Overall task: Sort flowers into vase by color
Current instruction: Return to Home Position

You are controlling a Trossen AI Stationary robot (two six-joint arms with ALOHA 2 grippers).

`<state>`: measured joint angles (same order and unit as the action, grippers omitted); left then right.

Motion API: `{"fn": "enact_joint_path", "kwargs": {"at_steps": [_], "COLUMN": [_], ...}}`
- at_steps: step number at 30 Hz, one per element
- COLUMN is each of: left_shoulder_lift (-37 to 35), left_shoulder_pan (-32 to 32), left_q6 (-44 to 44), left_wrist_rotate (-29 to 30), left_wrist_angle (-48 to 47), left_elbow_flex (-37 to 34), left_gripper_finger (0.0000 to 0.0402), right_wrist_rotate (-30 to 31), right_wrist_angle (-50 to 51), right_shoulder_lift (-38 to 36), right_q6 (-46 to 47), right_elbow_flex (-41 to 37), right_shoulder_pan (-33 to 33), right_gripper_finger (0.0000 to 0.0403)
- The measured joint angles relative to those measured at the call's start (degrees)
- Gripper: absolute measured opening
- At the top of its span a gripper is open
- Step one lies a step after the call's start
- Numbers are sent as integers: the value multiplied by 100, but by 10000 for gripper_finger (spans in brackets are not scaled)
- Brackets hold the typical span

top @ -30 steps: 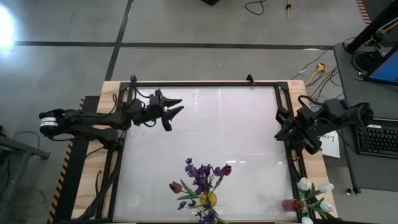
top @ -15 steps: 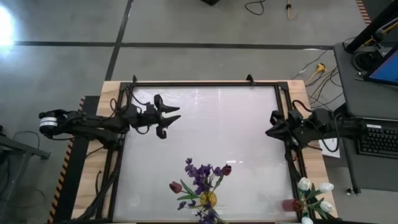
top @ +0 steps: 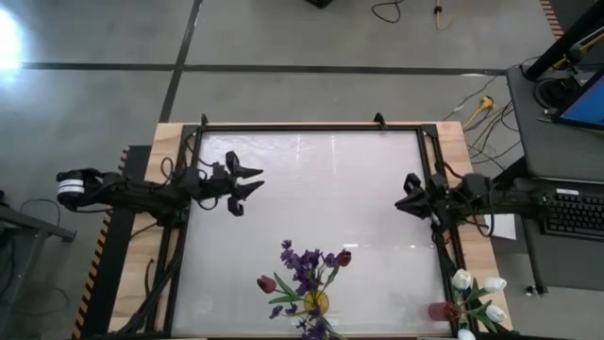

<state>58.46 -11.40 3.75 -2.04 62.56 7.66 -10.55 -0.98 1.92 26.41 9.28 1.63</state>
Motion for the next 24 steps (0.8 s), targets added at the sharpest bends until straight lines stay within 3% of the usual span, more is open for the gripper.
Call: {"fn": "enact_joint_path", "kwargs": {"at_steps": [8,19,24], "left_shoulder_lift": [-378,-1182,-1702], "left_shoulder_pan": [-2,-13,-13], "left_q6": [134,-139,-121], "left_wrist_rotate": [18,390,450], "left_wrist_angle": [272,-643,-1366], "left_elbow_flex": [-673,-710,-710], "left_gripper_finger": [146,146,146], "right_wrist_rotate": [-39,9,68], "right_wrist_angle": [-102,316,225], "right_shoulder_lift": [-139,-138,-186], "right_q6": [-759,-1642,-1600], "right_elbow_flex": [-340,-362,-484], "right_shoulder_pan": [9,-2,-4], "right_gripper_finger": [34,34,34]}}
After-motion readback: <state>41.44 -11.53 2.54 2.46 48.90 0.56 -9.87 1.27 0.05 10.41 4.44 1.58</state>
